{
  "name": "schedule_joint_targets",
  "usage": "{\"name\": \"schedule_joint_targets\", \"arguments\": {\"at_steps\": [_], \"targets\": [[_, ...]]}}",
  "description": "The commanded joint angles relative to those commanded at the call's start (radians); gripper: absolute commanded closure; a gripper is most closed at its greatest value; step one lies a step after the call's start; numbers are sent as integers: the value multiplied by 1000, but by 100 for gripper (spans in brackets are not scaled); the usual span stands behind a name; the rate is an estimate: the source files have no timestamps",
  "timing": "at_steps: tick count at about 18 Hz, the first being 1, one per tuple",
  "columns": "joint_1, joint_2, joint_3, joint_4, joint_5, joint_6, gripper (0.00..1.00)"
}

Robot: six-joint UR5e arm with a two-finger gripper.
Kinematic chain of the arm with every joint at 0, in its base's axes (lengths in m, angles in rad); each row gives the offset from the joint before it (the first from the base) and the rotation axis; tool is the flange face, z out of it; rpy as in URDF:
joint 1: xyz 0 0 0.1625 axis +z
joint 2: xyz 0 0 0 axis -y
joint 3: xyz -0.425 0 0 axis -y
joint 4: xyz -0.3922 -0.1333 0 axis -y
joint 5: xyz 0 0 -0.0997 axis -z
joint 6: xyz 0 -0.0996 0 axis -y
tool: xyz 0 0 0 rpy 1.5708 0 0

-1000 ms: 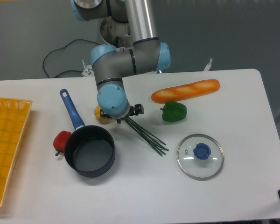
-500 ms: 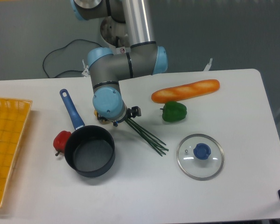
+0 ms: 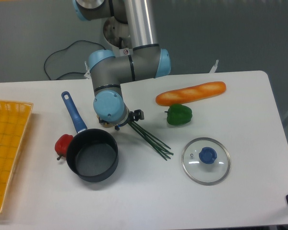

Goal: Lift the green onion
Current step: 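Close the gripper on the green onion stalks near their tips, then lift the green onions and hold them upright beside the saucepan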

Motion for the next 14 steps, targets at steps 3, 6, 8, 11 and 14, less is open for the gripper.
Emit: {"name": "schedule_joint_targets", "arguments": {"at_steps": [3,6,8,11,14], "targets": [[0,-5,0,0,14,3,2],[0,-8,2,0,40,5,2],[2,-12,3,2,38,5,2],[0,-26,5,3,40,5,2],[-2,-28,9,3,38,5,4]]}}
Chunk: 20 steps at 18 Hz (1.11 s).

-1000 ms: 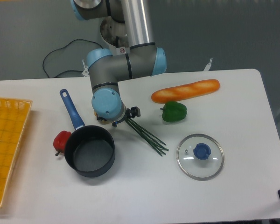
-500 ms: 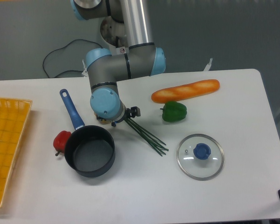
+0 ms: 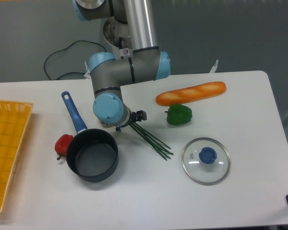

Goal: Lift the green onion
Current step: 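Lift the green onions and hold them upright beside the saucepan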

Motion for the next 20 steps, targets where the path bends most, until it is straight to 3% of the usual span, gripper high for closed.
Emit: {"name": "schedule_joint_targets", "arguments": {"at_steps": [2,3,7,9,12,14,17,20], "targets": [[-5,-8,5,-2,3,0,15],[-6,-15,14,-3,6,0,29],[-11,-26,28,-12,6,0,39],[-12,-31,31,-15,6,0,55],[-15,-37,28,-14,6,0,62],[-17,-38,32,-15,6,0,74],[-17,-37,44,-21,8,0,76],[-18,-40,80,-86,9,20,85]]}}
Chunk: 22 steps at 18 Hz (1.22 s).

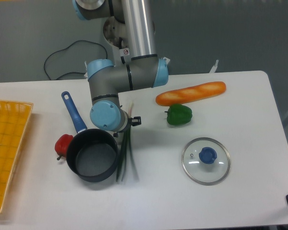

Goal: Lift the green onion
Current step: 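Lift the green onions and hold them upright beside the saucepan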

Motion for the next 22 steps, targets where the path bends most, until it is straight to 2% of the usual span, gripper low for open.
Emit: {"name": "schedule_joint_targets", "arguments": {"at_steps": [1,2,3,4,7,9,10,12,17,22], "targets": [[0,0,11,-12,0,2,97],[0,0,12,-16,0,3,100],[0,-2,14,-13,2,3,87],[2,-2,18,-14,9,11,63],[5,-3,17,-8,23,19,59],[9,-8,15,-5,20,23,18],[12,-8,17,-3,18,25,4],[14,-9,15,4,18,25,1],[12,-32,6,79,23,9,0],[9,-32,-12,87,23,6,0]]}}
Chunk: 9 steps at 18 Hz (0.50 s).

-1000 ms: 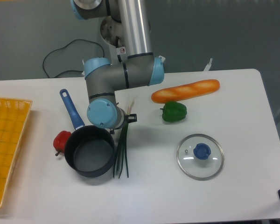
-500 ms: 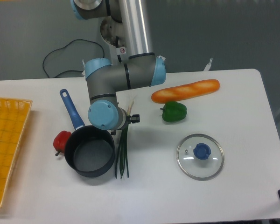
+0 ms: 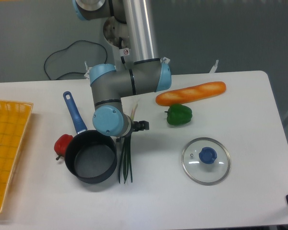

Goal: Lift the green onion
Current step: 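Lift the green onions and hold them upright beside the saucepan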

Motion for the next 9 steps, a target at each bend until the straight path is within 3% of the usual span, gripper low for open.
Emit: {"name": "schedule_joint_targets", "arguments": {"at_steps": [9], "targets": [[-8,-12,-28,0,8,11,8]]}}
